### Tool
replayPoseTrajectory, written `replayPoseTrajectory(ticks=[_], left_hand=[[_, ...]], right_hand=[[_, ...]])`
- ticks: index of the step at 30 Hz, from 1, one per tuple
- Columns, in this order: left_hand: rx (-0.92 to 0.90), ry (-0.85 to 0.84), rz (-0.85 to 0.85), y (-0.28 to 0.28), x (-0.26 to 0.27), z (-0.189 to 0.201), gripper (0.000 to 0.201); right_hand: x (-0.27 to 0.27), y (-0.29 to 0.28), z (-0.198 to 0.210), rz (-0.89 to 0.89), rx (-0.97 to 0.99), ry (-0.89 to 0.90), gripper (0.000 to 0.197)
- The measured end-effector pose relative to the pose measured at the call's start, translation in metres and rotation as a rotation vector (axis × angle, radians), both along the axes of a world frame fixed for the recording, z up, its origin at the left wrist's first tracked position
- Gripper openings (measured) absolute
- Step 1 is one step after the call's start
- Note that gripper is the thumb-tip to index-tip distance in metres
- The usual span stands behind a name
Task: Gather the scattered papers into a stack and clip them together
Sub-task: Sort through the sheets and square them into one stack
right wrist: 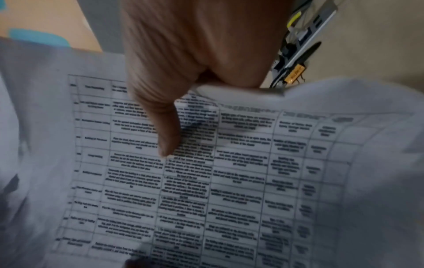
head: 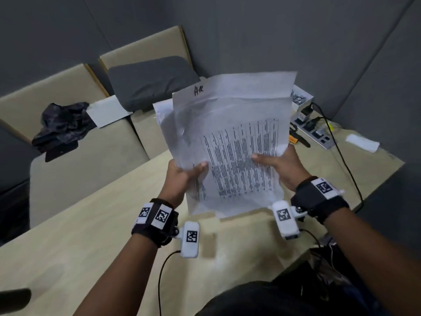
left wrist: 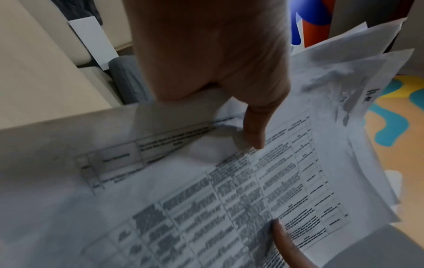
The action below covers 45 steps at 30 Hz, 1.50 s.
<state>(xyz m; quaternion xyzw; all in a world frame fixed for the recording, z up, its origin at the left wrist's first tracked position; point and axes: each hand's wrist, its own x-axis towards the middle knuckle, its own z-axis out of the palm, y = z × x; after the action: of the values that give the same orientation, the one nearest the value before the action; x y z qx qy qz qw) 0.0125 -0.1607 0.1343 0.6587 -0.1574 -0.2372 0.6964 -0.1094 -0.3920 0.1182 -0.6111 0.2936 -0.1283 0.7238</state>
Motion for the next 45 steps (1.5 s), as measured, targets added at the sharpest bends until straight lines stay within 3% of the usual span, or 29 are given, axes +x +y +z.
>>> replayPoseTrajectory(ticks=[3,4,7,13,18,21,23,25,27,30,32,34,36,41,43,45], left_hand=[[-0.055,0.048,0.038,-0.008,-0.006,0.000,0.031],[-0.061,0.052,0.046,-0.010,-0.006,-0.004,0.030],[-0.025,0.042,0.073,-0.012,-0.011,-0.016,0.029],[0.071,0.081,0.039,-0.004,-0.023,-0.032,0.035],[0.089,-0.109,0.029,0.000,-0.024,-0.016,0.043],[0.005,-0.170,0.040,0.001,-0.019,-0.004,0.035],[-0.010,-0.175,0.058,0.000,-0.014,-0.002,0.030],[-0.007,-0.160,0.074,0.000,-0.009,-0.001,0.027],[0.010,-0.148,0.066,-0.001,-0.006,-0.002,0.022],[0.033,-0.146,0.030,-0.003,0.001,-0.003,0.022],[0.053,-0.150,-0.003,-0.006,0.004,-0.003,0.022],[0.079,-0.170,-0.039,-0.010,0.005,-0.004,0.021],[0.088,-0.191,-0.071,-0.013,0.006,-0.006,0.017],[0.054,-0.191,-0.085,-0.020,0.006,-0.008,0.019],[0.058,-0.210,-0.084,-0.020,0.014,-0.012,0.034],[0.182,-0.248,-0.029,-0.009,0.030,-0.026,0.057]], right_hand=[[0.000,0.017,0.008,-0.056,0.001,-0.055,0.058],[0.000,0.021,0.007,-0.053,0.001,-0.054,0.055],[-0.004,0.033,-0.004,-0.053,-0.004,-0.029,0.081],[-0.014,0.030,-0.028,0.007,-0.014,0.070,0.064],[-0.012,0.030,-0.016,0.009,-0.047,0.037,0.094],[-0.009,0.032,0.012,0.025,-0.092,-0.090,0.072],[-0.008,0.033,0.039,0.056,-0.212,-0.189,0.057],[-0.004,0.031,0.067,0.099,-0.381,-0.280,0.056],[0.003,0.030,0.095,0.196,-0.635,-0.256,0.060],[0.023,0.037,0.119,0.456,-1.338,0.134,0.078],[0.039,0.052,0.115,0.654,-1.573,0.317,0.069],[0.050,0.067,0.106,0.780,-1.647,0.406,0.037],[0.055,0.075,0.099,0.836,-1.705,0.477,0.019],[0.056,0.071,0.097,0.749,-1.740,0.415,0.014],[0.053,0.057,0.103,0.641,-1.690,0.382,0.011],[0.047,0.034,0.109,0.475,-1.585,0.335,0.015]])
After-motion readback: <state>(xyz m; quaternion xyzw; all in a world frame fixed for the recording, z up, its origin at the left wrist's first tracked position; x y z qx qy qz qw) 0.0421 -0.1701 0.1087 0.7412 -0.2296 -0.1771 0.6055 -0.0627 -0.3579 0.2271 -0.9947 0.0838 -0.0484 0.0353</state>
